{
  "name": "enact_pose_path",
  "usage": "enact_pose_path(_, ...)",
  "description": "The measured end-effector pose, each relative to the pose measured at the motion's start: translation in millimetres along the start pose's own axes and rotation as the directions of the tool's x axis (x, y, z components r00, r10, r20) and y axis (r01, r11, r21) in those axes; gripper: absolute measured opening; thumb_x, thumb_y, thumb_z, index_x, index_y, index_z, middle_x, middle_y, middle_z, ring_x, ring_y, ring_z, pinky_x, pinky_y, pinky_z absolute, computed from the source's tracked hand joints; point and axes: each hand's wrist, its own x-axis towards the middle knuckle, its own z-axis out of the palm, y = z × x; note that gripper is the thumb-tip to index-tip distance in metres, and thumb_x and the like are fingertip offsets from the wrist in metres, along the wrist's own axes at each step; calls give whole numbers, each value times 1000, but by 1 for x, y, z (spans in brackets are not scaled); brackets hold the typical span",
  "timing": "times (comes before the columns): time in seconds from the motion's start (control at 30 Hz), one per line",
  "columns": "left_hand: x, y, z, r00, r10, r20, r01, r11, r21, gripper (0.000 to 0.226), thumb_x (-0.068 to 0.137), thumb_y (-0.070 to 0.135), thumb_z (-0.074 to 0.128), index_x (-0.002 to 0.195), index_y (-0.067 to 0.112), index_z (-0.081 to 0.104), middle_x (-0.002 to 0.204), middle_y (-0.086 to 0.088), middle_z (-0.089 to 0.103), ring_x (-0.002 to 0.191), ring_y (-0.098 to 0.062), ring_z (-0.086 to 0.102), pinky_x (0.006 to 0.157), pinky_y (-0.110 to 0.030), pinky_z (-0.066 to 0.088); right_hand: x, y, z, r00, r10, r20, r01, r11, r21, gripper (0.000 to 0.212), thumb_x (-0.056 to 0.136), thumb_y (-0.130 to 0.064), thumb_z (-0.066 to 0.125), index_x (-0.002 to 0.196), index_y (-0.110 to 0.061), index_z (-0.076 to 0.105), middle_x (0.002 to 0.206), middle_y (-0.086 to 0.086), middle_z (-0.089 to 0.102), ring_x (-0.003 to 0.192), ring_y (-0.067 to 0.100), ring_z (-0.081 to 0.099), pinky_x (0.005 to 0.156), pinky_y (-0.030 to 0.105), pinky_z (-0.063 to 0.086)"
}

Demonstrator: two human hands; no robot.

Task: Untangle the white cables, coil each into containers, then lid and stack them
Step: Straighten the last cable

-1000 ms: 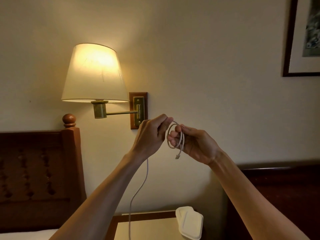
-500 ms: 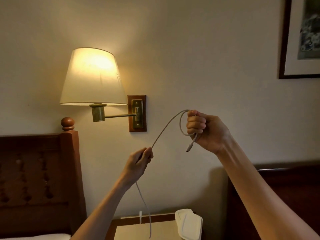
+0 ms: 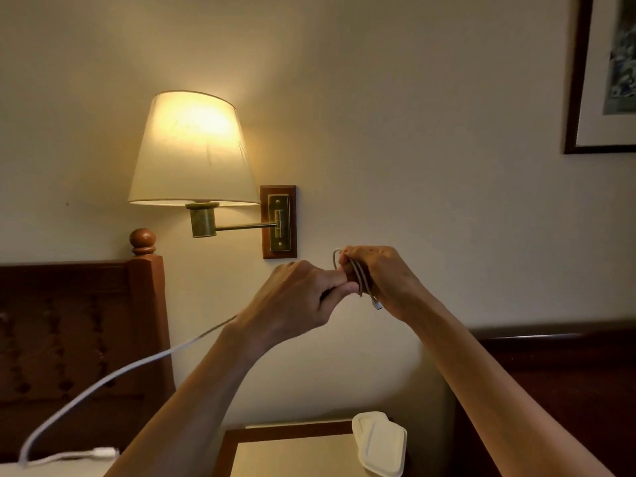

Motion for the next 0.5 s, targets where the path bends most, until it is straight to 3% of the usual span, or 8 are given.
enact_pose_path(0.07, -2, -2, 3, 997, 8, -74, -4, 998, 60, 35, 99, 43, 43, 88, 20, 67, 60, 16, 55, 47, -3, 48, 52, -7, 33, -4, -1, 3, 1000, -28, 2, 28, 997, -67, 37, 103, -20, 42, 76, -6, 64, 58, 2, 62, 53, 8, 59, 52, 18, 47)
enact_pose_path(0.17, -2, -5, 3, 984, -18, -175, 43, 989, 143, 34, 100, 43, 41, 82, 21, 60, 61, 18, 43, 48, -3, 41, 53, -5, 24, -9, 3, 8, 996, 1, 92, 7, 996, -92, 40, 104, -16, 36, 76, -7, 62, 59, 4, 61, 51, 11, 58, 49, 19, 46)
enact_pose_path(0.3, -5, -18, 7, 972, -100, -211, 129, 983, 127, 36, 100, 45, 40, 84, 19, 59, 63, 14, 56, 51, -4, 50, 52, -12, 38, -11, 11, 10, 973, 59, 225, -67, 997, 28, 40, 105, -20, 35, 80, -8, 63, 58, 4, 54, 50, 14, 49, 53, 23, 43)
enact_pose_path(0.4, -13, -30, 19, 944, -218, -247, 221, 975, -16, 42, 98, 51, 41, 80, 17, 56, 58, 11, 52, 49, -7, 49, 49, -14, 32, -11, 11, 6, 942, 106, 318, -152, 980, 125, 37, 105, -21, 34, 87, -7, 62, 57, 2, 48, 49, 12, 43, 51, 22, 40)
enact_pose_path(0.5, -18, -34, 29, 915, -333, -230, 252, 913, -320, 52, 96, 55, 40, 76, 10, 58, 56, -1, 52, 50, -16, 48, 49, -21, 37, -11, 11, 4, 903, 160, 398, -287, 916, 282, 32, 104, -22, 36, 84, -9, 58, 59, 1, 47, 50, 12, 44, 51, 21, 40)
